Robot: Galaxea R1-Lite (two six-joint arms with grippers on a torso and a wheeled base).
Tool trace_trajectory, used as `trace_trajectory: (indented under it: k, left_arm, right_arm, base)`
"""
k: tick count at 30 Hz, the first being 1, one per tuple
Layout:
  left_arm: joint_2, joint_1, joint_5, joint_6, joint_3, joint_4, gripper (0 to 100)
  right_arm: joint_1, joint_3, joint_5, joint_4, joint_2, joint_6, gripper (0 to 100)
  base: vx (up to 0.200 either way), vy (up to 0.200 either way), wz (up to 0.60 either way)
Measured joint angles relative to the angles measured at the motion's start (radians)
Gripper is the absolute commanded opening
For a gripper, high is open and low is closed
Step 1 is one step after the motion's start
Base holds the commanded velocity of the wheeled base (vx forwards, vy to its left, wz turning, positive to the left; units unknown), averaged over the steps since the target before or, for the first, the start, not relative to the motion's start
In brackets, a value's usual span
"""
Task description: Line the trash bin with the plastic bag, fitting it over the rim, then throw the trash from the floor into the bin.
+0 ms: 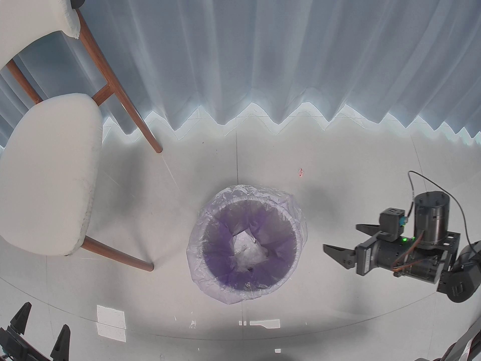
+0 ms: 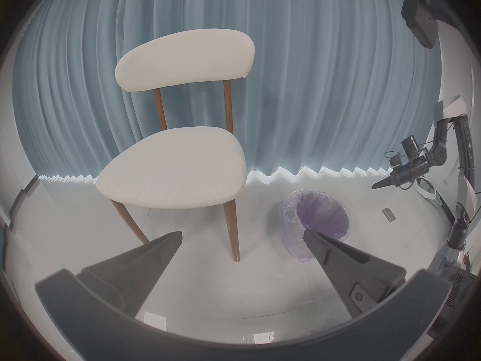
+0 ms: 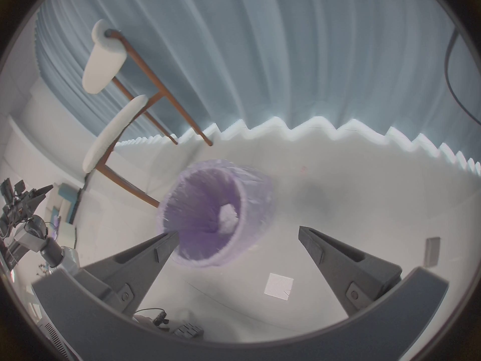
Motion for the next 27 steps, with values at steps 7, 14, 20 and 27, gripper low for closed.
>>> trace_trajectory:
  k: [7,14,20,27]
  left_arm:
    - [0.000,0.000,0.000,0.000,0.000,0.000,100]
    - [0.000,0.000,0.000,0.000,0.000,0.000,100]
    - [0.000,0.000,0.000,0.000,0.000,0.000,100]
    - [0.000,0.000,0.000,0.000,0.000,0.000,100]
  right_arm:
    - [-0.119,0.154,-0.003,0.067,-0.189,-0.004,100]
    - [-0.230,0.311,-0.002,0.147,-0.401,-0.023,100]
    - [-0.310,0.391,-0.003,0.261,-0.577,-0.046,100]
    - [-0.367,0.406,-0.012,0.390,-0.719,-0.081,100]
  base:
    - [0.000,0.000,0.00]
    - [0.000,0.000,0.00]
    - [0.000,0.000,0.00]
    - [0.000,0.000,0.00]
